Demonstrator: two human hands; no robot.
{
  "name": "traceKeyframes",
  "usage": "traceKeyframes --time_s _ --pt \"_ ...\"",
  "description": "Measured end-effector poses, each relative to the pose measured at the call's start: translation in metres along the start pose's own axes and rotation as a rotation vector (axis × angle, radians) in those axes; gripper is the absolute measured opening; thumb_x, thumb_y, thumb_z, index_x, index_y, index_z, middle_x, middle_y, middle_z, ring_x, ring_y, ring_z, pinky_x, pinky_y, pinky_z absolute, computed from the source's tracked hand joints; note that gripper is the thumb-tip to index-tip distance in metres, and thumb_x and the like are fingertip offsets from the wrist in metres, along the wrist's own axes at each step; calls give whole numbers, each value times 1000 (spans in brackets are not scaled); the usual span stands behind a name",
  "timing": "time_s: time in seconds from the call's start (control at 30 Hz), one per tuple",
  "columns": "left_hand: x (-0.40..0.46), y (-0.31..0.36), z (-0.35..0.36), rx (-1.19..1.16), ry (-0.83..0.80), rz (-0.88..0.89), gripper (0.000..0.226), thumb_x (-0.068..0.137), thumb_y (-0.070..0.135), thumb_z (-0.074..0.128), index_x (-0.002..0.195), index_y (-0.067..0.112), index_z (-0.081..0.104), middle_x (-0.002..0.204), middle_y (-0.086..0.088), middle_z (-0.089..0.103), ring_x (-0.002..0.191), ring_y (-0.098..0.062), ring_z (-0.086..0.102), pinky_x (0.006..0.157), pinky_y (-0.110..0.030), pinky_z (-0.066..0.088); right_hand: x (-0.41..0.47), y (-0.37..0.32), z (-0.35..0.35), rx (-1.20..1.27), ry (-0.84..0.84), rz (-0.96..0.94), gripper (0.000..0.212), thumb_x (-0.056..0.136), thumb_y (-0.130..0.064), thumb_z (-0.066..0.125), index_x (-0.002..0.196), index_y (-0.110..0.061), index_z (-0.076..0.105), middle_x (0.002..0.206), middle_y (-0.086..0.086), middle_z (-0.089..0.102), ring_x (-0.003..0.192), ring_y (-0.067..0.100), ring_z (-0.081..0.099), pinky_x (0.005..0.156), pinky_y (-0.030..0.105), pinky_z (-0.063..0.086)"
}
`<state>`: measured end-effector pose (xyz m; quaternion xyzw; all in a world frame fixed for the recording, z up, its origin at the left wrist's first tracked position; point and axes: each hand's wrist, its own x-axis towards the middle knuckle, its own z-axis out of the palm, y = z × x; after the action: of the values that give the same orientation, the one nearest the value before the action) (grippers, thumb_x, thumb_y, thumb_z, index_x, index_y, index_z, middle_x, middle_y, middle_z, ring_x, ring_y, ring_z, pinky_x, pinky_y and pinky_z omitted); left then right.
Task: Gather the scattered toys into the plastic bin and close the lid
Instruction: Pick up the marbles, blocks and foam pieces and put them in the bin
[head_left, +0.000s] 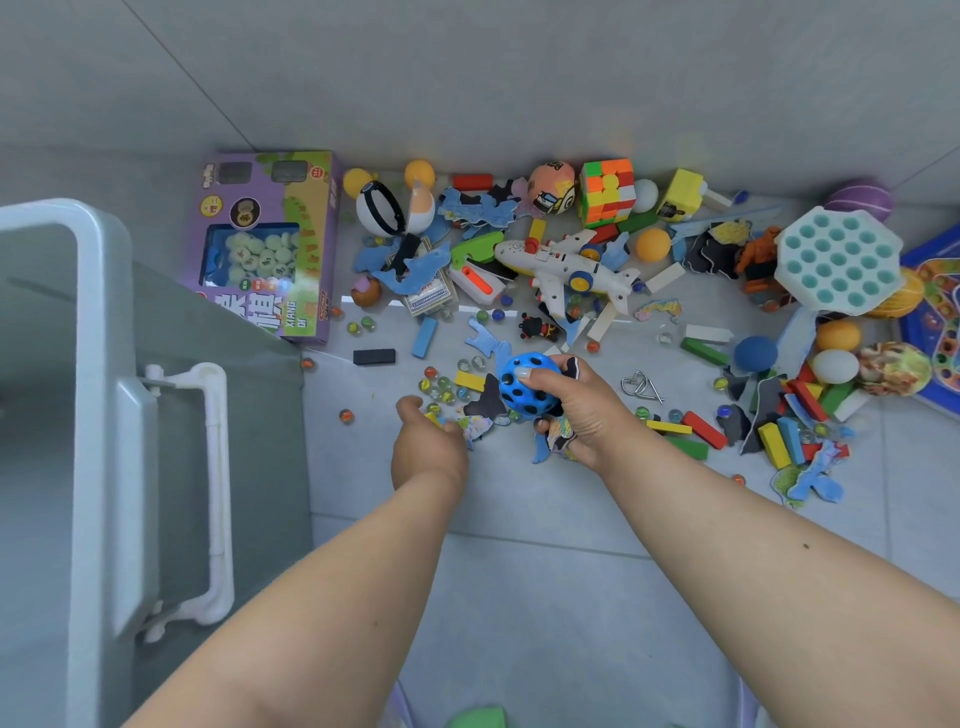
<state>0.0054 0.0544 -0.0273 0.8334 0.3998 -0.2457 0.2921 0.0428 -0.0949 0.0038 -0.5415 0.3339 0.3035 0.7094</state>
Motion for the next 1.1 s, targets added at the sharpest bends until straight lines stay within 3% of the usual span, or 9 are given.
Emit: traceKeyframes --time_s 0.2,0.4,0.53,0.63,0.73,0.83,0.9,0.97,1.1 --pt "17 -3 -5 -54 -30 -98 35 93 28 53 122 13 39 101 -11 57 97 -34 59 84 -40 52 3 3 3 -1 -18 -1 23 78 -19 73 91 -19 55 93 10 62 79 24 57 52 26 39" --pt "24 -10 -2 -98 -16 -85 24 92 31 55 109 16 46 93 -7 55 90 -32 59 79 -35 52 6 4 1 -3 -18 -8 21 78 -19 72 90 -20 55 93 9 62 81 25 56 52 26 39" --pt "26 -16 -5 -119 7 -99 15 93 31 55 96 17 50 91 -6 58 82 -29 54 67 -27 39 6 6 -1 -8 -14 -4 23 77 -19 73 93 -19 56 96 10 62 83 25 56 53 26 39" --pt "25 -27 -7 -97 24 -84 14 91 30 55 90 16 50 86 -7 60 86 -32 59 69 -29 45 4 7 -1 -12 -17 -2 24 77 -19 73 93 -19 56 96 11 61 83 25 55 52 26 40" --pt "2 -41 -9 -142 131 -81 8 90 25 50 90 17 51 75 -6 57 77 -31 56 65 -28 40 2 9 0 -27 -25 -1 24 77 -19 73 94 -19 56 97 10 61 81 24 55 52 26 40" --pt "-40 -61 1 -261 235 -201 5 89 24 50 90 19 51 70 -4 53 74 -29 50 65 -27 34 -1 10 2 -54 -18 8 26 76 -20 74 94 -18 56 97 10 61 80 23 55 52 27 40" --pt "-65 -76 17 -300 169 -313 6 89 23 52 88 17 51 70 -4 57 71 -28 51 63 -27 33 -4 9 5 -62 -20 5 26 77 -20 74 94 -18 55 96 10 61 79 23 55 52 27 40" --pt "-77 -91 35 -295 47 -371 8 88 24 51 85 17 50 75 -7 66 70 -28 58 62 -28 42 -7 8 7 -64 -32 -2 24 78 -19 73 93 -18 54 94 9 61 77 22 55 51 27 40" --pt "-63 -88 46 -262 -38 -346 8 83 24 49 79 19 45 78 -10 69 73 -31 64 71 -39 56 -13 5 9 -76 -51 -27 22 78 -17 73 90 -18 55 89 8 60 73 20 54 51 27 39"
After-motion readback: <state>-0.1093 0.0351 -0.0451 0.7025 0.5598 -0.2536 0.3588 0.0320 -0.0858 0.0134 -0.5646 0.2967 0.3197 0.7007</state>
